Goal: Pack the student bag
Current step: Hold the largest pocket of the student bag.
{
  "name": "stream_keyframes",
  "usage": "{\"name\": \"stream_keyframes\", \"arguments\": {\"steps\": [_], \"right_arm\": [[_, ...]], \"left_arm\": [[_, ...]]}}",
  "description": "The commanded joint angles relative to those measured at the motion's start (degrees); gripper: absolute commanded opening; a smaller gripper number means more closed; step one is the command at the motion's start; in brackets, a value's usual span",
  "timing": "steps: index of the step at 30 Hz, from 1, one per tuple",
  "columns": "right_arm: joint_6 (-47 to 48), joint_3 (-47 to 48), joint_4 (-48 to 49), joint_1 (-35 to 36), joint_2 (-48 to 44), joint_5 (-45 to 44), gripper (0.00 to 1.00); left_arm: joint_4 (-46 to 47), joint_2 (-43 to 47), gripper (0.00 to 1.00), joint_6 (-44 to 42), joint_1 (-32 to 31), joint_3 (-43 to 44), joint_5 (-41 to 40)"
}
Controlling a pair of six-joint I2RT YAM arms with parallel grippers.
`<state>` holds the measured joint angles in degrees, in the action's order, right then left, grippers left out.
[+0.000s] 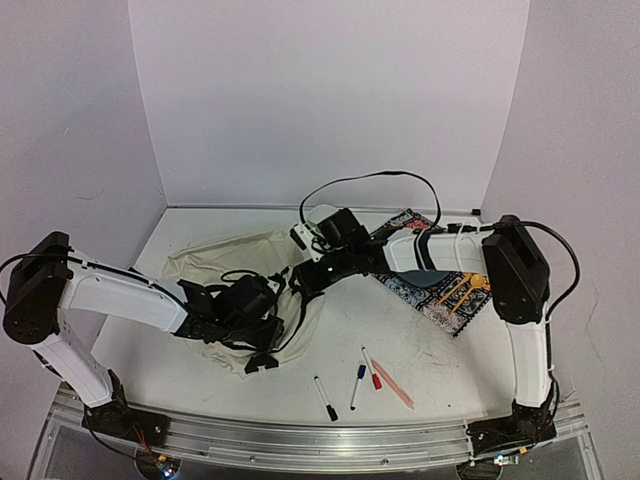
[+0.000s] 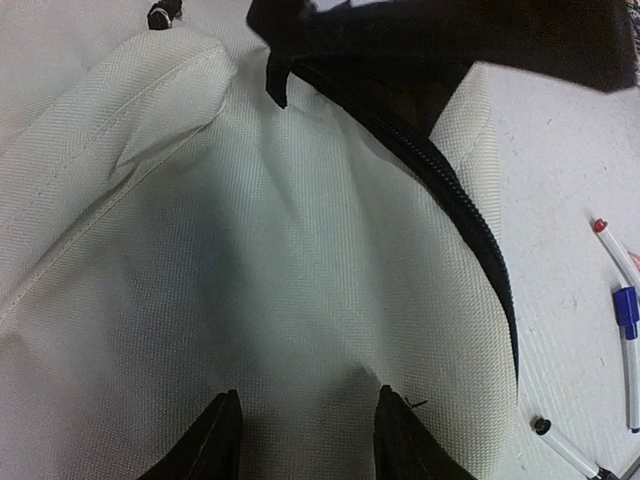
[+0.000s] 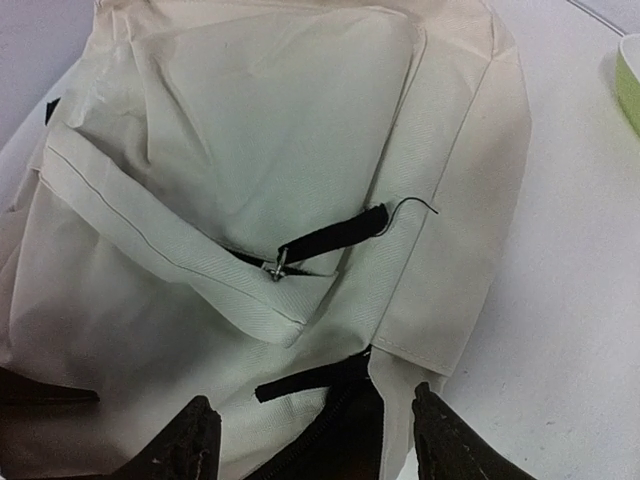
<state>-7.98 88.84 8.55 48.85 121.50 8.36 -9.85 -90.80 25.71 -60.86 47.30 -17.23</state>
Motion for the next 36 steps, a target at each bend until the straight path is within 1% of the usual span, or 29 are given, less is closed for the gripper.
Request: {"name": "stream_keyframes", "arguments": {"steps": [1,6,12,17,21,25,30,32,34,36], "right_arm": [[5.8,5.1,-5.7,2.4,2.7,-7.3,0.66],[6.7,8.0,-7.8,3.7,4.9,-10.5,0.65],[7.5,11.1,-10.9,4.2,7.2,-14.5,0.62],[7.5,12.9,-13.1,4.3,8.6,-16.9,0.56],[9.0,12.6,-13.6,4.3,8.4,-18.6,0.48],[9.6,12.1,-13.8,4.3,8.0,-19.2,0.35],[9.6,11.6,-13.8,4.3,7.1,-18.6,0.14],[9.6,11.3,-13.8,4.3,6.5,-18.4,0.06],[9.6,10.7,-13.8,4.3,5.6,-18.3,0.01],[9.7,9.9,-13.8,4.3,4.5,-18.4,0.00]], "left_arm": [[3.0,1.4,0.47,1.7,-0.3,-0.5,-0.9],[3.8,1.7,0.47,2.1,-0.3,-0.8,-1.1],[4.1,2.2,0.47,1.6,-0.2,-0.7,-1.5],[4.1,2.5,0.47,1.5,-0.2,-0.5,-1.6],[4.1,2.7,0.47,1.4,-0.2,-0.5,-1.6],[4.1,3.0,0.48,1.4,-0.2,-0.6,-1.7],[4.0,3.6,0.48,1.3,-0.2,-0.5,-1.9],[4.0,3.8,0.48,1.2,-0.2,-0.3,-2.0],[3.9,4.2,0.48,1.1,0.0,0.0,-2.0],[3.7,4.6,0.49,0.8,0.7,0.4,-1.8]]}}
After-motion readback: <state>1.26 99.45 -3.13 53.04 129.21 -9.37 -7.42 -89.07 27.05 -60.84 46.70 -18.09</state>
